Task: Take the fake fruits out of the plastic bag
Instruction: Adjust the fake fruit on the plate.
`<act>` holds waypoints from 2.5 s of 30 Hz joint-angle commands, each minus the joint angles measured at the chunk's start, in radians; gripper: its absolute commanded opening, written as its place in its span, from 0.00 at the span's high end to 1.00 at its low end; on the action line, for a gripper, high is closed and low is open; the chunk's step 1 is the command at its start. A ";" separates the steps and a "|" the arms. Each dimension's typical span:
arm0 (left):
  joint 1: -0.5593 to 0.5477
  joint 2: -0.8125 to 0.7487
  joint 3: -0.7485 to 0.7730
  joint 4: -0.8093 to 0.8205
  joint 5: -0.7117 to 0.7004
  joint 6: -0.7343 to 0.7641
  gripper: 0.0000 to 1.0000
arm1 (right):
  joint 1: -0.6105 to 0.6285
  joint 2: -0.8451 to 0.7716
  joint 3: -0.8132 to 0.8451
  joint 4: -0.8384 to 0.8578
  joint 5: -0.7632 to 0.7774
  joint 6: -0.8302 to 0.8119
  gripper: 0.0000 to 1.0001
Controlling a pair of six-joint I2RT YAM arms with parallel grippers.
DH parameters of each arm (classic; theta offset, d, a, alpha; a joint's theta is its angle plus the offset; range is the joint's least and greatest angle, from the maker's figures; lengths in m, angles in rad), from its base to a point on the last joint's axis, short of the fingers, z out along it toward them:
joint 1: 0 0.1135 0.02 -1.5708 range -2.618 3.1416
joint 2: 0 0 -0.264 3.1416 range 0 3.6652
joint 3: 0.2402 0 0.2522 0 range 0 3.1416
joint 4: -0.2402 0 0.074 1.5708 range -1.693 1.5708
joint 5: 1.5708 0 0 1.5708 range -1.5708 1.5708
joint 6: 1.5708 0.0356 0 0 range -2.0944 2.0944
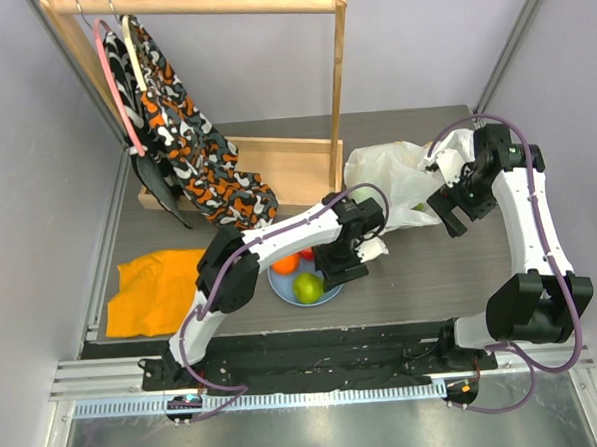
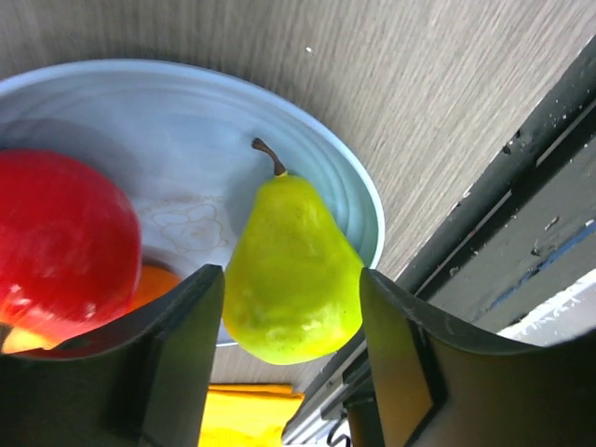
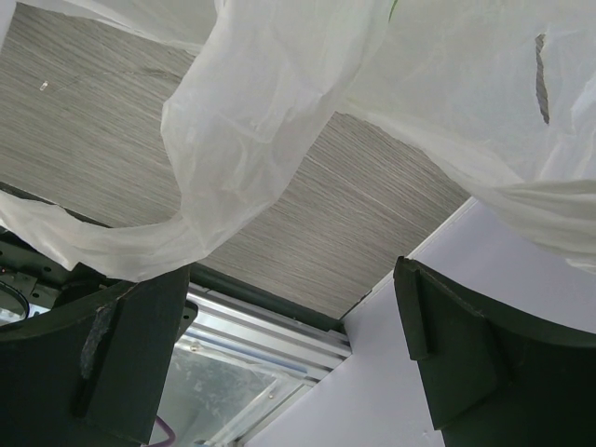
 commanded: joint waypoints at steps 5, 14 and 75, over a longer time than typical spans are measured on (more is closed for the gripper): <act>-0.018 0.026 0.007 -0.099 -0.008 0.022 0.30 | -0.006 -0.022 0.012 0.007 -0.004 0.005 0.00; -0.018 0.052 -0.041 -0.096 -0.082 0.039 0.25 | -0.006 -0.009 0.021 0.002 -0.010 0.014 0.00; -0.010 -0.640 -1.504 2.406 -0.011 -0.094 1.00 | -0.006 0.083 0.018 -0.102 0.143 0.152 0.00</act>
